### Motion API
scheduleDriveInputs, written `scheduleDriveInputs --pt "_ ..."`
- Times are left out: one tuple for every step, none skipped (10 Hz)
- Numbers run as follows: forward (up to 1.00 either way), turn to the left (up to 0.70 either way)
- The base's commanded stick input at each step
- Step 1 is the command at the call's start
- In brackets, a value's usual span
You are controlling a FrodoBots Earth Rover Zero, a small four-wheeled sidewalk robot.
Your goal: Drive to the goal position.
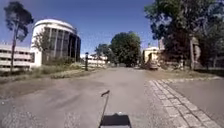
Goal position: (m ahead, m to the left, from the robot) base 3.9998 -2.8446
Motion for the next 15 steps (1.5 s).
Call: scheduleDriveInputs --pt "0.7 0.0" --pt "0.7 0.0" --pt "0.7 0.0" --pt "0.7 0.0" --pt "0.7 0.0" --pt "0.7 0.0" --pt "0.7 0.0" --pt "0.7 -0.05" --pt "0.7 -0.11" --pt "0.7 -0.14" --pt "0.7 -0.14" --pt "0.7 -0.13" --pt "0.7 -0.11" --pt "0.7 -0.03" --pt "0.7 0.0"
